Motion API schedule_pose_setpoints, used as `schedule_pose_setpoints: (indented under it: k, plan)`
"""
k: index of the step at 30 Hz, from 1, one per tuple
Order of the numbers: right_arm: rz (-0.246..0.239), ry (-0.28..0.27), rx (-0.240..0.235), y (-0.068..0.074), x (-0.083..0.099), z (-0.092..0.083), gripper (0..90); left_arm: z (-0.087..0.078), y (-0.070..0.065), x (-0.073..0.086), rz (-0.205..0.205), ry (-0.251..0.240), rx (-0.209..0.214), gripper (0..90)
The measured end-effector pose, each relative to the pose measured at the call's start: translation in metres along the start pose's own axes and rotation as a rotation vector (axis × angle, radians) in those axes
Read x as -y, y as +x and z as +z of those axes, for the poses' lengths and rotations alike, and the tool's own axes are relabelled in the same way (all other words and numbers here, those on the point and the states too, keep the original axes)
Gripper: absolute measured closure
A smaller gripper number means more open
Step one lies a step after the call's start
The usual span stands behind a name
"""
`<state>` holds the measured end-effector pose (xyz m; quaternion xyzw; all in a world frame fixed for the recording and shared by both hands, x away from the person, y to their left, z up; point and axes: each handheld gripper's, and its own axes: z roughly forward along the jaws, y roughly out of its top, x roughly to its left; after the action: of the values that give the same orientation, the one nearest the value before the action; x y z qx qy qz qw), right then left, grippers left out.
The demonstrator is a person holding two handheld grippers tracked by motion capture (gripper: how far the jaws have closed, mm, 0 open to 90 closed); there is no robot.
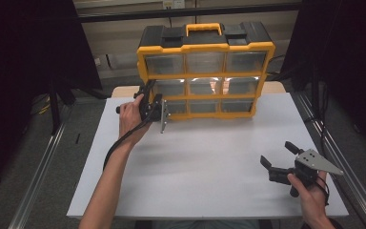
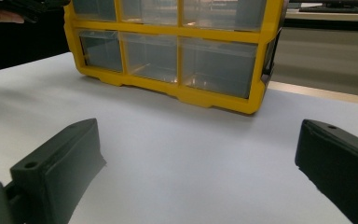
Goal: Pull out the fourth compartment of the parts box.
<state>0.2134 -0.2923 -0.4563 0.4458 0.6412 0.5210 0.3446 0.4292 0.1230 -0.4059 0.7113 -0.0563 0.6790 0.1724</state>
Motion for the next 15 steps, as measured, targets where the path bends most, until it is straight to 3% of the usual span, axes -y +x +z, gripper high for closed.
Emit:
schedule_pose_setpoints:
  k: [1,3,4,5,6,8,11,13,15]
  plan:
    - [-0.001,0.000,-0.001,0.0001,0.0000,0.0000,0.3,0.0016,-0.0014,-0.0012,0.034,0.003,-0.024,32.7]
    - [-0.002,0.002,-0.003,0.0003,0.0000,-0.0001,0.3,0.0032,-0.0032,-0.0014,0.032,-0.013,-0.028,34.7]
    - [-0.002,0.002,-0.003,0.0003,-0.0001,-0.0002,0.3,0.0036,-0.0025,-0.0018,0.062,-0.003,-0.024,38.0]
    - [-0.002,0.000,-0.003,0.0004,-0.0001,-0.0001,0.3,0.0050,-0.0040,-0.0016,0.046,-0.012,-0.026,39.0]
    - [-0.002,0.004,-0.007,0.0000,0.0000,-0.0007,0.4,0.0055,-0.0042,-0.0017,0.068,0.008,-0.027,42.5]
    - [0.002,0.003,-0.006,-0.0001,0.0001,-0.0007,0.3,0.0073,-0.0052,-0.0005,0.056,-0.007,-0.026,44.0]
    - [0.001,0.004,-0.008,-0.0003,0.0001,-0.0011,0.3,0.0079,-0.0044,0.0028,0.087,0.011,-0.027,49.4]
    - [0.001,0.004,-0.009,-0.0002,0.0002,-0.0009,0.4,0.0081,-0.0050,0.0037,0.075,0.020,-0.025,49.8]
    - [0.001,0.005,-0.008,-0.0001,0.0002,-0.0009,0.3,0.0088,-0.0038,0.0043,0.093,0.017,-0.018,52.3]
